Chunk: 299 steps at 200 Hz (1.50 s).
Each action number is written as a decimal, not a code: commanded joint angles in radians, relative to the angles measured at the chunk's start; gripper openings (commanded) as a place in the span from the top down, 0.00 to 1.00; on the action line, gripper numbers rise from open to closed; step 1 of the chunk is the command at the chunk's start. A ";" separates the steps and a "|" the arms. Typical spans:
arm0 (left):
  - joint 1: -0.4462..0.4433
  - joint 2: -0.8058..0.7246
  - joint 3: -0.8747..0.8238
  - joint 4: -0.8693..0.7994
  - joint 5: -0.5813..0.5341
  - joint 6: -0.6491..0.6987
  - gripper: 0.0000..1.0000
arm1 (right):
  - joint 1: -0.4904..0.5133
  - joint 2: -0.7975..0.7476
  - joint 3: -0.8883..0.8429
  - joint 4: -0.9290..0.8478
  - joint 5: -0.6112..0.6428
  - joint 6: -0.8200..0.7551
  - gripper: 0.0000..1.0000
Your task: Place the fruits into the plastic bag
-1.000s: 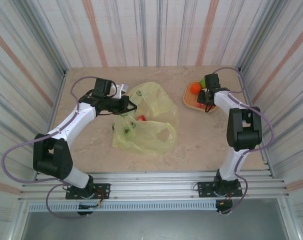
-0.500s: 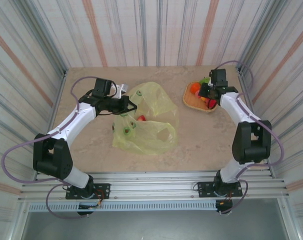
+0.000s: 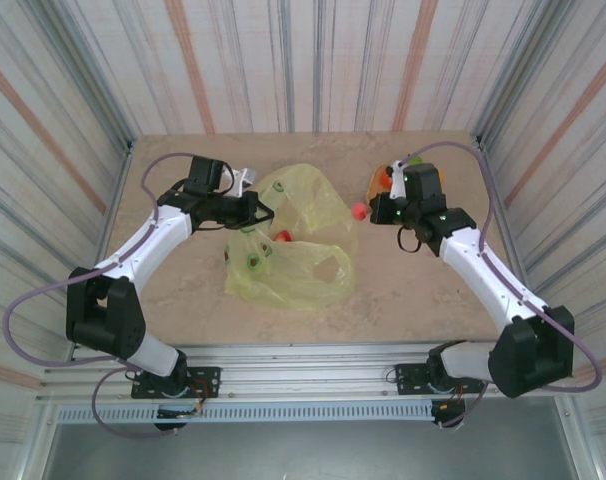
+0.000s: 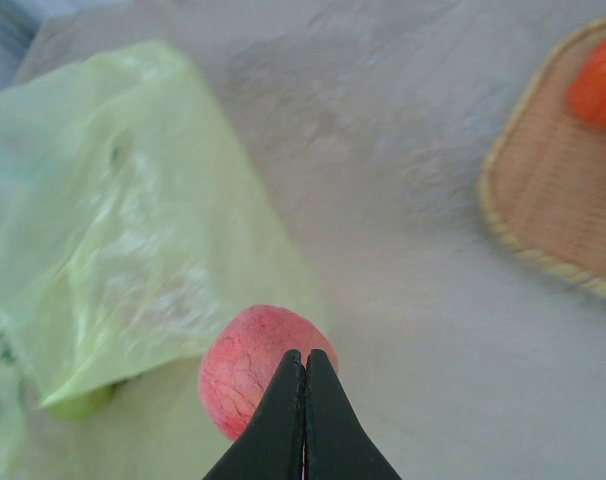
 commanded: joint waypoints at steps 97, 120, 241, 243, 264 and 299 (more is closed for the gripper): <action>-0.005 -0.002 0.022 -0.009 0.006 0.011 1.00 | 0.287 0.162 -0.067 0.222 -0.109 0.060 1.00; -0.005 -0.007 0.021 -0.009 0.006 0.011 1.00 | 0.319 0.270 -0.024 0.321 -0.147 0.122 1.00; -0.005 -0.026 0.021 -0.007 0.002 0.012 1.00 | 0.414 0.409 0.022 0.431 -0.193 0.220 0.73; -0.006 -0.026 0.022 -0.007 0.002 0.012 1.00 | 0.414 0.405 0.022 0.429 -0.192 0.219 0.73; -0.006 -0.024 0.020 -0.009 0.000 0.012 1.00 | 0.404 0.372 0.007 0.410 -0.180 0.206 0.73; -0.005 -0.021 0.020 -0.010 -0.004 0.014 1.00 | 0.384 0.304 -0.025 0.381 -0.164 0.184 0.72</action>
